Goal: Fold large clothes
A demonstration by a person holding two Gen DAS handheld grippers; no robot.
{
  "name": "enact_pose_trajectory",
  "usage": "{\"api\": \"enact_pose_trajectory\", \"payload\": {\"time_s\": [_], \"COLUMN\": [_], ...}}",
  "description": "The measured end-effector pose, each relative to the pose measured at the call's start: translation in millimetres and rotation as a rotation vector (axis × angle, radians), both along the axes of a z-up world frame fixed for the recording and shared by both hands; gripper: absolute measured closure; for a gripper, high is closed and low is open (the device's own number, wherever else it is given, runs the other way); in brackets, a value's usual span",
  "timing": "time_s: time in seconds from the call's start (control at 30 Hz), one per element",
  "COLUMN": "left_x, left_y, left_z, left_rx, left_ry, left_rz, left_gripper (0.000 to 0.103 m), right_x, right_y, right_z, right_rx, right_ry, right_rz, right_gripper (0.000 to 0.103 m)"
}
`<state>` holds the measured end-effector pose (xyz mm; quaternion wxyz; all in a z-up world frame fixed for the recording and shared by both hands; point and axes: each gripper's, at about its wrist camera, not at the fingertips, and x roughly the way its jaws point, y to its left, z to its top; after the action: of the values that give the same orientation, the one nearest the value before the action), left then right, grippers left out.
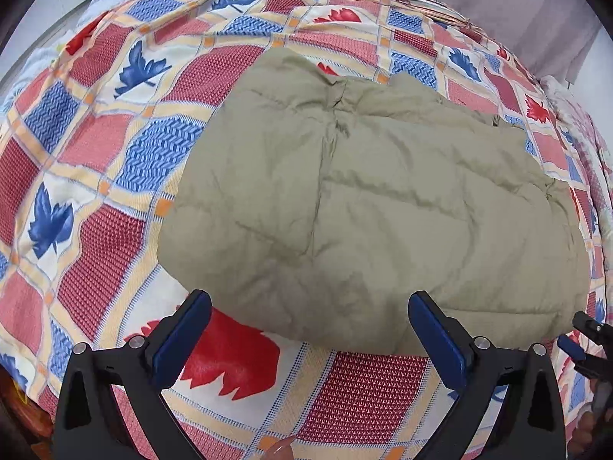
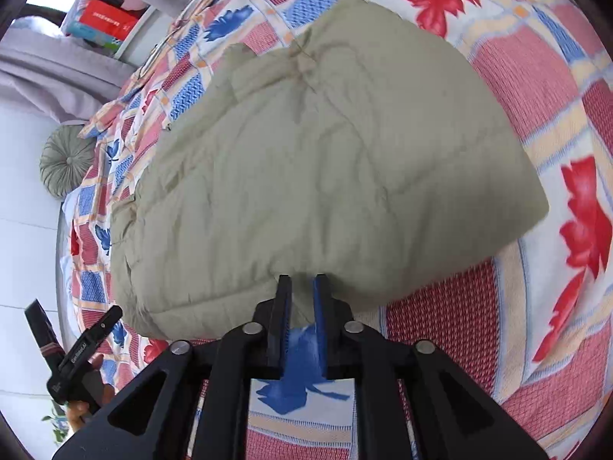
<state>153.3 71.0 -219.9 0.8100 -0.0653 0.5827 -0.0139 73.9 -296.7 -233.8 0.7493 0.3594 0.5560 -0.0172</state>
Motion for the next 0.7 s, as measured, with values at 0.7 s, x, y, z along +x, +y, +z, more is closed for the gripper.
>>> {"api": "enact_pose_trajectory", "payload": {"time_s": [0.7], "left_x": [1], "left_y": [55], "left_z": [-81], "left_rx": [-0.591], "left_ry": [0.104], "left_rz": [0.259], "left_gripper": [0.0], "right_x": [-19], "right_y": [-27], "right_z": [-70], "right_rx": [0.347], "right_ry": [-0.007], "right_rz": [-0.257], "right_gripper": [0.013]}}
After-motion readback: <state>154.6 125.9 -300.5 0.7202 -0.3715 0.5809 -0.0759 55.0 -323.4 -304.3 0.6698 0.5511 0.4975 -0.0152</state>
